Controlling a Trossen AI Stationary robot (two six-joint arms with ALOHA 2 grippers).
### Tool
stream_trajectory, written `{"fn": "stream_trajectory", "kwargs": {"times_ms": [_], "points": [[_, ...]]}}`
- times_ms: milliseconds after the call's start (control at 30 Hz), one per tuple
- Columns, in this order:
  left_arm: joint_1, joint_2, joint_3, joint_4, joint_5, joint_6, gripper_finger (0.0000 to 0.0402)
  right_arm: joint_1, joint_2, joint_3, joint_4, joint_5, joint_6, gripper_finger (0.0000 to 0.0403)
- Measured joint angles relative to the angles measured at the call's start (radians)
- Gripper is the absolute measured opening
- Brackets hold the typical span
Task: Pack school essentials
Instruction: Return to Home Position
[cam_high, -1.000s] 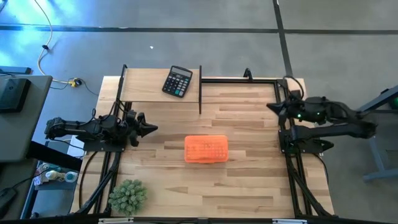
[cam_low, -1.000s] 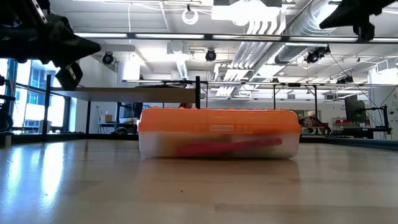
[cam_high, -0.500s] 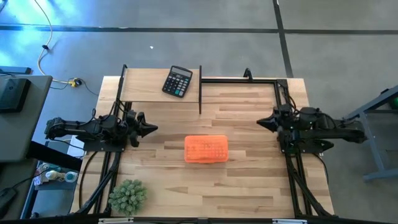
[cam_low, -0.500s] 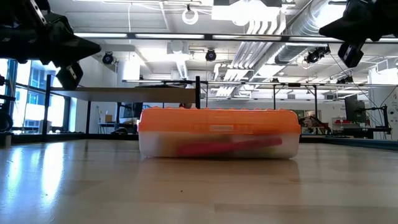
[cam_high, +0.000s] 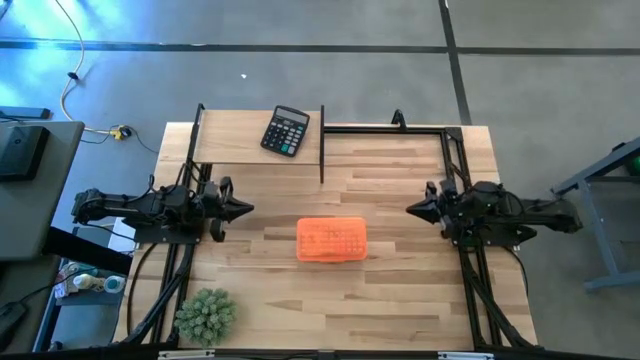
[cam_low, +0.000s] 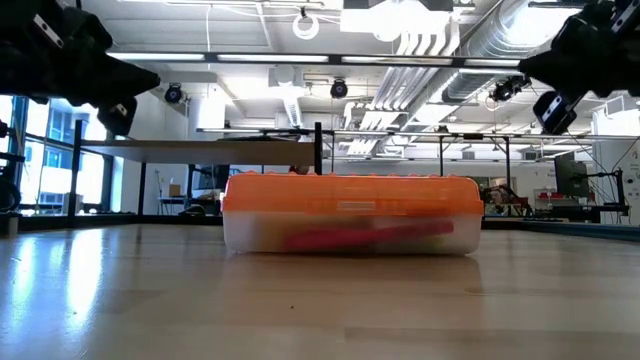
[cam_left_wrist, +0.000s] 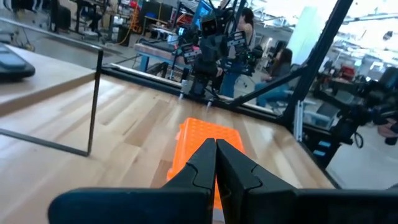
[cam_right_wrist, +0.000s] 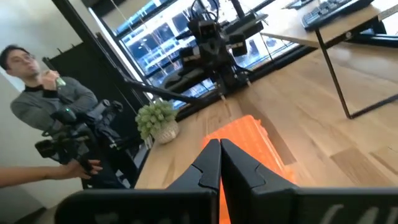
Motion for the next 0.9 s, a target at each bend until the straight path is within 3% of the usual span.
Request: {"fn": "stream_trajectory", "kwargs": {"times_ms": [300, 900], "points": [[0.000, 0.000, 0.000, 0.000, 0.000, 0.025, 0.0000, 0.000, 0.003, -0.111, 0.158, 0.001, 0.010, 0.0000], [0.000, 0.000, 0.000, 0.000, 0.000, 0.025, 0.0000, 0.000, 0.025, -0.111, 0.157, 0.005, -0.064, 0.0000]]}}
